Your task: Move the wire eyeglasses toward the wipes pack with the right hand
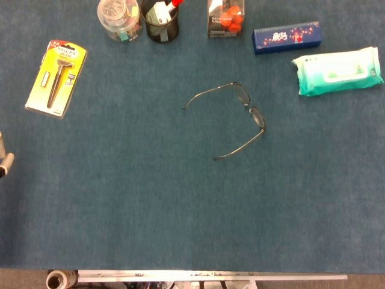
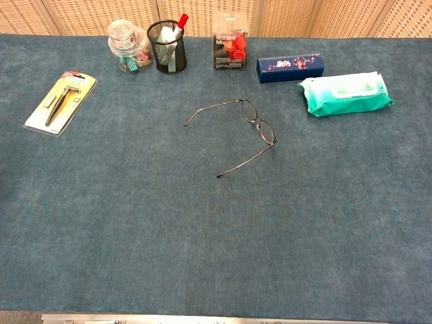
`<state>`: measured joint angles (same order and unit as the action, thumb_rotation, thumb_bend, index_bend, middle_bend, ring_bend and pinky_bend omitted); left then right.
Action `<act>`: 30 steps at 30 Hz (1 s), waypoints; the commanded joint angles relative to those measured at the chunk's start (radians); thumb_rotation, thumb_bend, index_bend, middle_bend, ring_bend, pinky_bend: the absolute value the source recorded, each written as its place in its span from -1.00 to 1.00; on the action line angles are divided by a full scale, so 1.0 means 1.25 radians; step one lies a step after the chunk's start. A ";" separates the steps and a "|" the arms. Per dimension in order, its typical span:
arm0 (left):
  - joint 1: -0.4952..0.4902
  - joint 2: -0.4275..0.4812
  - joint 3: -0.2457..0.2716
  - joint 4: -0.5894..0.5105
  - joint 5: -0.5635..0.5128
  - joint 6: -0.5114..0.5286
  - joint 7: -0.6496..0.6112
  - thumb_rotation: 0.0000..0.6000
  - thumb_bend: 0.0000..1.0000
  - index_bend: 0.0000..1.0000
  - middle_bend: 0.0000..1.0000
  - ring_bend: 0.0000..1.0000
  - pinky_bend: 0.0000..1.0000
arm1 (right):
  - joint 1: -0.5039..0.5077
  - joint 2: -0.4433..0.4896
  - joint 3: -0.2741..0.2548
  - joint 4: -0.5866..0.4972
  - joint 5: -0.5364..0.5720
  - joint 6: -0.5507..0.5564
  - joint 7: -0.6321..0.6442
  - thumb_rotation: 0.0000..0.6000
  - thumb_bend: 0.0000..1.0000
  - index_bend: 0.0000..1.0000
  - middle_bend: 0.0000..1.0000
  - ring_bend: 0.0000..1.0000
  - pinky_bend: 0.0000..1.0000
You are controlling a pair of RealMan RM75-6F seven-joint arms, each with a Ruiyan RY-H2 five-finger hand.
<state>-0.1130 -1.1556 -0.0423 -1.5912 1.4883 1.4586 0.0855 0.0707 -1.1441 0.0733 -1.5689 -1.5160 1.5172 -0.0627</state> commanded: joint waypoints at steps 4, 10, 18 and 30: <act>0.005 0.008 0.004 -0.009 0.005 0.007 -0.008 1.00 -0.54 0.35 0.11 -0.13 0.12 | 0.003 -0.014 -0.007 0.002 -0.041 0.021 -0.016 1.00 -0.61 -0.03 -0.22 -0.47 0.02; 0.014 0.015 0.009 -0.017 0.017 0.025 -0.009 1.00 -0.54 0.35 0.11 -0.13 0.12 | 0.023 -0.041 -0.008 0.027 -0.095 0.033 -0.009 1.00 -0.61 -0.04 -0.23 -0.51 -0.05; 0.021 0.021 0.010 -0.024 0.015 0.032 -0.010 1.00 -0.54 0.35 0.11 -0.13 0.12 | 0.096 -0.001 0.013 -0.035 -0.116 -0.053 -0.115 1.00 -0.61 -0.09 -0.31 -0.56 -0.12; 0.026 0.027 0.010 -0.029 0.019 0.038 -0.014 1.00 -0.54 0.34 0.10 -0.13 0.12 | 0.214 0.059 0.026 -0.156 -0.086 -0.257 -0.310 1.00 -0.61 -0.28 -0.53 -0.72 -0.44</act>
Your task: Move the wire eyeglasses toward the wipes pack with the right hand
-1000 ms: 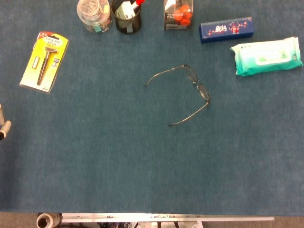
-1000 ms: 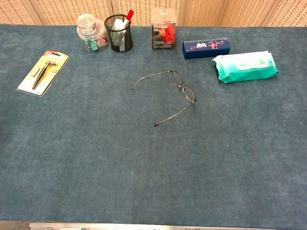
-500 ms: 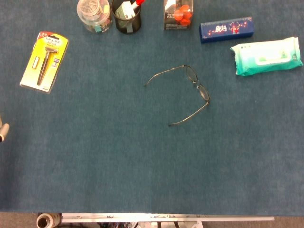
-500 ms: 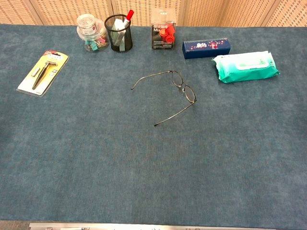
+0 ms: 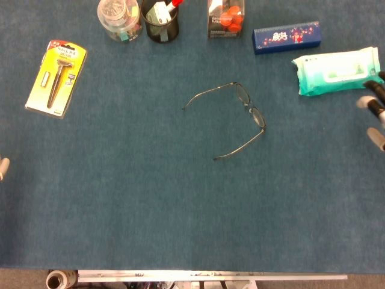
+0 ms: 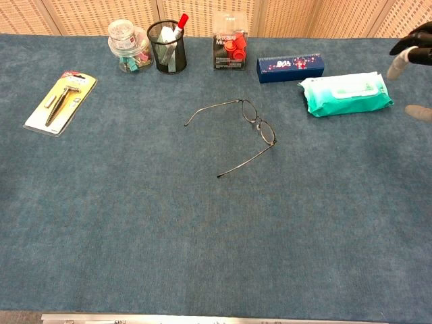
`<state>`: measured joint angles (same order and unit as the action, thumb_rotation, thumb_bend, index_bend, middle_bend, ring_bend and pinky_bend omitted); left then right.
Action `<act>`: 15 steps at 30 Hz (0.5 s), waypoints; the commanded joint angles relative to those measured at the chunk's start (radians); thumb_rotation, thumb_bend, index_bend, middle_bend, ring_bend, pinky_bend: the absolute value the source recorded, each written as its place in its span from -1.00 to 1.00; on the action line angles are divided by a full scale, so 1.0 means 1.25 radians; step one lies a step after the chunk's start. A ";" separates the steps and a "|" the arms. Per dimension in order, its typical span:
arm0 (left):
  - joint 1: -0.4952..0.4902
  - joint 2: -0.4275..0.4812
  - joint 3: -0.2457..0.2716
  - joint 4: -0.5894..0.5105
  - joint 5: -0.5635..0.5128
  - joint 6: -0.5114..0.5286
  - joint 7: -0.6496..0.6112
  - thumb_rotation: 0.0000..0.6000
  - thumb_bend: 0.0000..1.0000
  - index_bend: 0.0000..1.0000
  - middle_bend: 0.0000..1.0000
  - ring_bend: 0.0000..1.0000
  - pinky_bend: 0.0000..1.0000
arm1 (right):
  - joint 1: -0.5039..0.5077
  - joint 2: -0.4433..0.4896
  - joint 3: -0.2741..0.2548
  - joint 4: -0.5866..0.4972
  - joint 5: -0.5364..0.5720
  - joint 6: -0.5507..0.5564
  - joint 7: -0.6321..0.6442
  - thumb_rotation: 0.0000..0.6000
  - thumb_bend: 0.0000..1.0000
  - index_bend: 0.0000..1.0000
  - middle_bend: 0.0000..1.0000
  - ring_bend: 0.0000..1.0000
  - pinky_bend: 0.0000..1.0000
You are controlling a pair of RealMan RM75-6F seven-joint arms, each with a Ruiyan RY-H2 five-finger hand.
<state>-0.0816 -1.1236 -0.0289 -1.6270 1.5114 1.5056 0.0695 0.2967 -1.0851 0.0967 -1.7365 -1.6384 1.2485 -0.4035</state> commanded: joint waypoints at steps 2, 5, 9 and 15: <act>0.001 0.003 -0.001 -0.001 0.000 0.002 -0.005 1.00 -0.54 0.34 0.10 -0.13 0.12 | 0.056 0.012 0.012 -0.019 0.018 -0.072 -0.053 1.00 -0.60 -0.31 -0.55 -0.74 -0.44; 0.001 0.004 -0.002 -0.001 -0.001 0.000 -0.007 1.00 -0.54 0.34 0.10 -0.13 0.12 | 0.091 0.009 0.018 0.001 0.018 -0.113 -0.039 1.00 -0.53 -0.34 -0.56 -0.75 -0.44; 0.000 0.004 -0.002 0.000 -0.005 -0.004 -0.008 1.00 -0.54 0.34 0.10 -0.13 0.12 | 0.136 0.000 0.023 0.043 0.015 -0.157 0.006 1.00 -0.34 -0.38 -0.57 -0.75 -0.44; -0.001 0.003 -0.005 0.002 -0.012 -0.009 -0.008 1.00 -0.54 0.34 0.10 -0.13 0.12 | 0.188 -0.021 0.020 0.094 0.009 -0.209 0.027 1.00 0.04 -0.43 -0.57 -0.75 -0.44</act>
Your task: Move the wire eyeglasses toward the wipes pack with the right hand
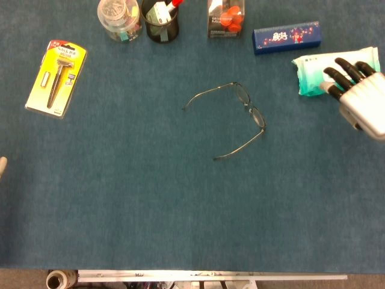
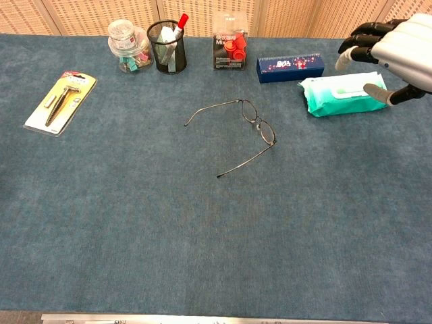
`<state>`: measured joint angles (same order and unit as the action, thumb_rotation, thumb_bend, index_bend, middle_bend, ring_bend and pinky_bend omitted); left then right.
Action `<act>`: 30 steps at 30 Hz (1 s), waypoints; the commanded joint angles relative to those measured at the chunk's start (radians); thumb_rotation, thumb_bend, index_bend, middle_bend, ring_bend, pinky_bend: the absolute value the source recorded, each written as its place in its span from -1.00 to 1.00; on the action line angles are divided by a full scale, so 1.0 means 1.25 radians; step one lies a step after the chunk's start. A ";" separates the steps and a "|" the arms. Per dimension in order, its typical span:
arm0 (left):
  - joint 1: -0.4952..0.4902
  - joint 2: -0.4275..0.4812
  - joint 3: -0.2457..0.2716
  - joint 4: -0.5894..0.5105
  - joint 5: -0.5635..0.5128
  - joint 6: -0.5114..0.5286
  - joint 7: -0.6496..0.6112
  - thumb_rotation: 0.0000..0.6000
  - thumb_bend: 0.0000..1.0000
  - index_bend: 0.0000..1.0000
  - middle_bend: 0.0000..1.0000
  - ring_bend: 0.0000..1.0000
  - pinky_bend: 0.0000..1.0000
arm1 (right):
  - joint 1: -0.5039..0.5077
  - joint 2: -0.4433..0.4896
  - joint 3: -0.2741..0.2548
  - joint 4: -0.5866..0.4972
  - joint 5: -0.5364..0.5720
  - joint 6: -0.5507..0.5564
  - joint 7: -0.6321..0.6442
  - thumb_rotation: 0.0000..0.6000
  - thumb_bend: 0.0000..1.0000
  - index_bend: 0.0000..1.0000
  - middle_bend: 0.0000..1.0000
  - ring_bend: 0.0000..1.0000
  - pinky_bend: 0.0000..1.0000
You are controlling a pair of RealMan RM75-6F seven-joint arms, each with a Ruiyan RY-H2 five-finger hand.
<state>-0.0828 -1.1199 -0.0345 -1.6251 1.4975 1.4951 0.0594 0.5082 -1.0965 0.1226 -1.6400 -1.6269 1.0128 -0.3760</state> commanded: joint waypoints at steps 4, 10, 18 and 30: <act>0.000 0.001 -0.001 0.001 -0.001 -0.001 -0.003 1.00 -0.54 0.34 0.10 -0.13 0.12 | 0.040 -0.032 -0.002 0.035 0.011 -0.041 0.009 1.00 0.29 -0.44 -0.57 -0.75 -0.44; 0.002 0.006 -0.004 0.000 -0.002 0.004 -0.014 1.00 -0.54 0.34 0.10 -0.13 0.12 | 0.064 -0.071 -0.016 0.059 0.015 -0.062 0.014 1.00 0.50 -0.44 -0.57 -0.75 -0.44; 0.002 0.010 -0.001 -0.001 0.003 0.003 -0.021 1.00 -0.54 0.34 0.10 -0.13 0.12 | 0.088 -0.119 -0.030 0.082 0.022 -0.076 0.021 1.00 0.60 -0.44 -0.57 -0.75 -0.44; 0.007 0.019 0.003 -0.011 0.017 0.013 -0.032 1.00 -0.54 0.34 0.10 -0.13 0.12 | 0.112 -0.163 -0.048 0.094 0.057 -0.110 -0.028 1.00 0.62 -0.44 -0.57 -0.75 -0.44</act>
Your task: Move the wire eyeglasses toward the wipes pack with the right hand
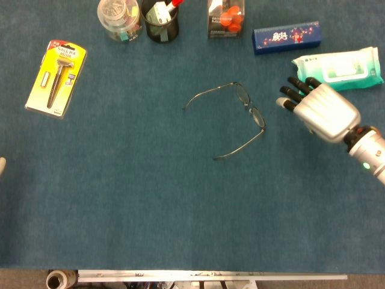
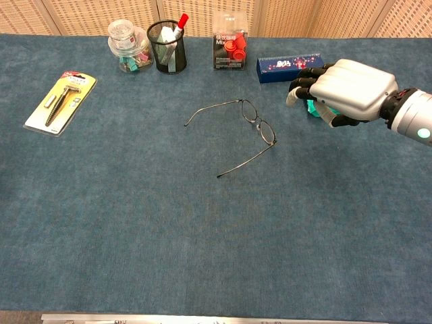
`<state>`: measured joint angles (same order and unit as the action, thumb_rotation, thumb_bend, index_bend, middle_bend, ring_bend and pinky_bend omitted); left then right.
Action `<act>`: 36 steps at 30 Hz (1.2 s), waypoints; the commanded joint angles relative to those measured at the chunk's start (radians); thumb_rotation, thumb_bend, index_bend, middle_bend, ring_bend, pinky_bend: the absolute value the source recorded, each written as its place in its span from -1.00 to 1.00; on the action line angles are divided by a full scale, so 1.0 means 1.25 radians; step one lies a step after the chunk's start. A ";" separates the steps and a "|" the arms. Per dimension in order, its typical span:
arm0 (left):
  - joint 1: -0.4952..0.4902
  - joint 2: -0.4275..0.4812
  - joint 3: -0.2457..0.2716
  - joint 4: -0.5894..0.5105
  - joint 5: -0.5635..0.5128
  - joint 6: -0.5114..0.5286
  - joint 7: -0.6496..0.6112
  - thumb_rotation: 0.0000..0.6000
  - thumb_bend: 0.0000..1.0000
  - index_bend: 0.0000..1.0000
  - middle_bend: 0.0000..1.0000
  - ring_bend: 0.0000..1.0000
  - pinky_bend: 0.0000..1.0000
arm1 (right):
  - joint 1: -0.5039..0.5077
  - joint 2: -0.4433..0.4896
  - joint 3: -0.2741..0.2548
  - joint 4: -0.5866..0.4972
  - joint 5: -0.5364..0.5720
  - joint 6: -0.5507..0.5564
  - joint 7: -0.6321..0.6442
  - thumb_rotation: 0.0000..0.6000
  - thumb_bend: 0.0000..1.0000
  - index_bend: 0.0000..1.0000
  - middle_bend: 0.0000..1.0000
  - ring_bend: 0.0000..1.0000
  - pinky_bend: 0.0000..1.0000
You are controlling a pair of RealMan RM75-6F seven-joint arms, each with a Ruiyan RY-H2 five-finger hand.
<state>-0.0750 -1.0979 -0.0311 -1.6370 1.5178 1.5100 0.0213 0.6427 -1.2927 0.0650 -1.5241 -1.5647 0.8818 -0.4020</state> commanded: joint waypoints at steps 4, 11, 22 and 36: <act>0.002 0.004 0.001 -0.003 0.004 0.002 -0.006 1.00 -0.54 0.34 0.10 -0.13 0.12 | 0.012 -0.020 -0.005 0.006 0.021 -0.017 -0.022 1.00 0.62 -0.44 -0.57 -0.75 -0.44; 0.005 0.012 -0.002 -0.006 -0.002 0.006 -0.015 1.00 -0.54 0.34 0.10 -0.13 0.12 | 0.030 -0.052 -0.009 0.024 0.037 -0.032 -0.031 1.00 0.62 -0.44 -0.57 -0.75 -0.44; 0.005 0.016 -0.004 -0.007 -0.006 0.003 -0.020 1.00 -0.54 0.34 0.10 -0.13 0.12 | 0.056 -0.108 -0.019 0.063 0.044 -0.050 -0.031 1.00 0.62 -0.44 -0.57 -0.75 -0.44; 0.007 0.022 -0.006 -0.012 -0.009 0.006 -0.026 1.00 -0.54 0.33 0.10 -0.13 0.12 | 0.074 -0.134 -0.028 0.079 0.063 -0.062 -0.053 1.00 0.62 -0.44 -0.57 -0.75 -0.47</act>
<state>-0.0658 -1.0701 -0.0388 -1.6518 1.5059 1.5170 -0.0114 0.7343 -1.4602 0.0304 -1.4257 -1.4879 0.8058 -0.4662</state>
